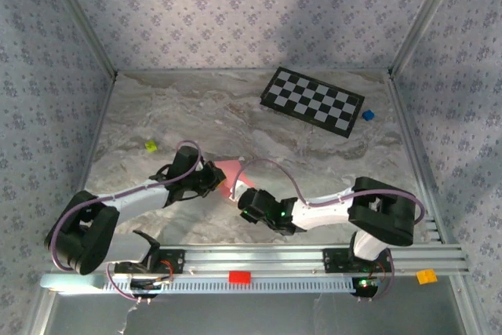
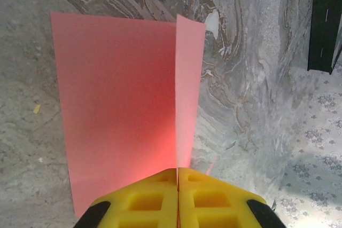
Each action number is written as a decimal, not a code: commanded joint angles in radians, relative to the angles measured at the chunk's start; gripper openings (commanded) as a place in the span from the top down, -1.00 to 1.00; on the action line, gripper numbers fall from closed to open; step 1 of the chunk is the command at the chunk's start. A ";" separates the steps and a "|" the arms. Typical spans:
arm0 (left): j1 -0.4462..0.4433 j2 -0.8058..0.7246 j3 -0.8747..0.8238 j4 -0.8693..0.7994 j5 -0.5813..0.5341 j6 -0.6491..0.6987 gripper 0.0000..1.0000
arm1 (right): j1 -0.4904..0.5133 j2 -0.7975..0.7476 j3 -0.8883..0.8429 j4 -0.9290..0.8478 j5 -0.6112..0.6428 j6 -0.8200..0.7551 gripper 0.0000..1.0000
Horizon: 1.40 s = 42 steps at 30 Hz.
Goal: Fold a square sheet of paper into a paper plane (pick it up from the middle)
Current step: Fourth fold the wing at the center of the table.
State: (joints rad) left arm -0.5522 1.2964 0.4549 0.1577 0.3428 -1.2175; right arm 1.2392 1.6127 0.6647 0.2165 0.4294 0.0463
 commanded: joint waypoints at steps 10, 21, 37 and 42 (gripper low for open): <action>-0.007 -0.005 0.029 -0.026 -0.023 -0.001 0.82 | 0.012 0.069 0.037 0.029 0.070 0.000 0.45; -0.005 0.007 0.036 -0.028 -0.018 0.001 0.83 | 0.026 0.066 0.021 0.042 0.143 0.000 0.30; -0.005 0.012 0.045 -0.026 -0.006 0.000 0.83 | 0.034 0.065 0.022 0.029 0.134 -0.043 0.20; -0.006 -0.001 0.045 -0.037 -0.010 0.004 0.84 | 0.033 0.041 0.015 0.050 0.108 -0.043 0.17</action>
State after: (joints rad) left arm -0.5522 1.3052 0.4698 0.1459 0.3283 -1.2167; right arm 1.2659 1.6829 0.6880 0.2447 0.5430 0.0135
